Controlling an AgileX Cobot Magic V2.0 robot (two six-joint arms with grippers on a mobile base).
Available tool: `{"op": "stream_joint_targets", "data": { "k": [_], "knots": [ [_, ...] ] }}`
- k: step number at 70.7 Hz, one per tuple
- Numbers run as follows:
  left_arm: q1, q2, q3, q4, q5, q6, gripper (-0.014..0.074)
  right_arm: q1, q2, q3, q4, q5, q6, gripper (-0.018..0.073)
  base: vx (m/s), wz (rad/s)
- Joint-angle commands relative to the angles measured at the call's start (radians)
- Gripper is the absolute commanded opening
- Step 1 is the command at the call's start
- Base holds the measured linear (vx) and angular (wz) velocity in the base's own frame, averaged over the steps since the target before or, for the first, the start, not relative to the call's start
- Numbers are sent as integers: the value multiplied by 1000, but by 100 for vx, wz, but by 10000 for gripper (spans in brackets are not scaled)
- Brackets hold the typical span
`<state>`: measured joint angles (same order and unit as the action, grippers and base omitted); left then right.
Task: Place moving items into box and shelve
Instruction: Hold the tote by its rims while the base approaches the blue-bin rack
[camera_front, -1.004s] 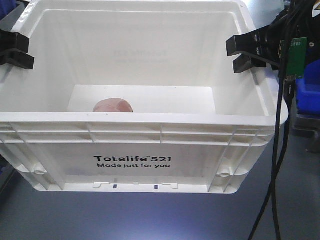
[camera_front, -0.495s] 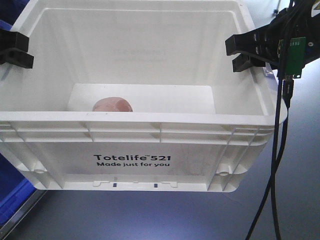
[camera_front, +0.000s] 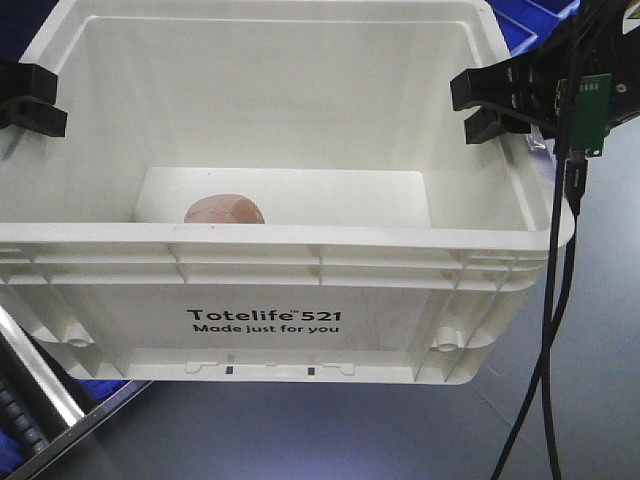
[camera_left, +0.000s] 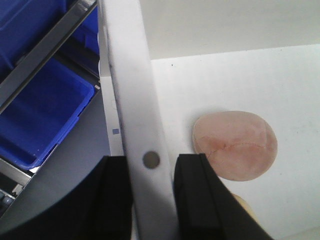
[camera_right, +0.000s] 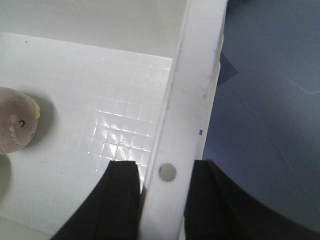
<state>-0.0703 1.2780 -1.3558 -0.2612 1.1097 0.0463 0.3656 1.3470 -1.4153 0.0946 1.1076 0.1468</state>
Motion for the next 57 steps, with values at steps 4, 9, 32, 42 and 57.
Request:
{"op": "stream_joint_targets", "data": {
  "k": [4,9,32,42,57],
  "knots": [
    [-5,-41,-48,-41,-106,21,-17,-2,-44,-43,19,-99,-30,-12,-3,44],
    [-5,-41,-48,-41,-106,21,-17,-2,-44,-43,19,-99,-30,-12,-6,43],
    [-5,-41,-48,-41,-106,21,-17,-2,-44,-43,19,-99,-30,-12,-8,37],
    [-5,-41,-48,-41,-106,21,-17,-2,-44,-43,19,-99,-30,-12,-8,34],
    [-5,-41,-48,-41,-106,21,-17,-2,-44,-43,19,-99,-30,-12,-7,37]
  ]
}}
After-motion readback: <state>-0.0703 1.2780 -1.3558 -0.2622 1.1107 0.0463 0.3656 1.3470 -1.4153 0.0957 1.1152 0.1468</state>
